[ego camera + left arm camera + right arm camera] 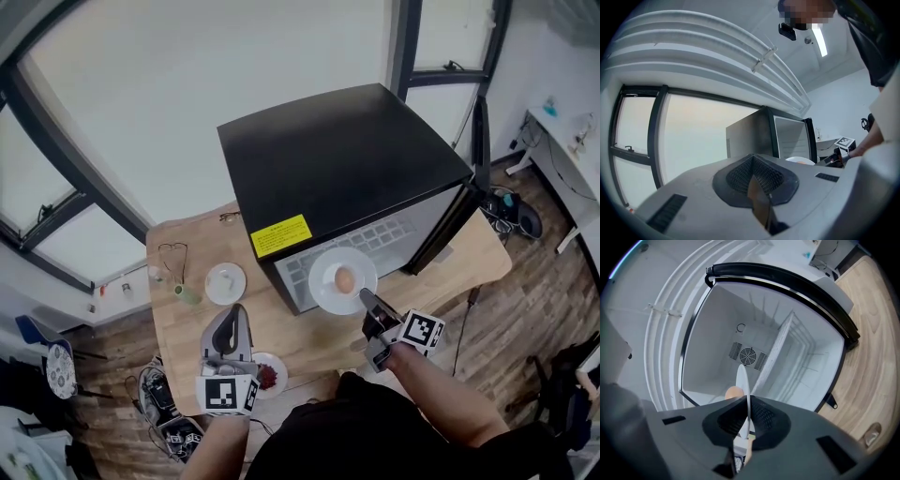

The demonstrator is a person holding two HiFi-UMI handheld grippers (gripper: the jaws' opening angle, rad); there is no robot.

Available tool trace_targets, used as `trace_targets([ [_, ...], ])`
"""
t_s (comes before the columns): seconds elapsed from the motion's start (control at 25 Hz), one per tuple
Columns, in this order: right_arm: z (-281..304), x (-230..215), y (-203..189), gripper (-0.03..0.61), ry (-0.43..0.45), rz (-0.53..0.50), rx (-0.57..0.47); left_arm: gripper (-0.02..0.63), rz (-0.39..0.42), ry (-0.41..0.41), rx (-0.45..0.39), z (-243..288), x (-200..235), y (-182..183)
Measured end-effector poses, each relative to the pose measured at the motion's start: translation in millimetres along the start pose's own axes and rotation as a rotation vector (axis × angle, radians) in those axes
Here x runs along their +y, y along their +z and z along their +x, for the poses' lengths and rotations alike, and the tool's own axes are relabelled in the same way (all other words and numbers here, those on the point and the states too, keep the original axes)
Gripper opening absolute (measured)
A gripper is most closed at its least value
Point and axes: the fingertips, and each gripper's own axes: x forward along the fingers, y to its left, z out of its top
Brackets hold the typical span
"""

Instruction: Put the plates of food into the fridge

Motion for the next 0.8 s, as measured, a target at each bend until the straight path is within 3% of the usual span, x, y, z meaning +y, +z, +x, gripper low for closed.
trace_targets([
  [0.8,88.1,0.3,33.1,0.032,-0.077,-0.108,0.130,0.005,0.013,0.162,0.001,8.7,40.9,10.6],
])
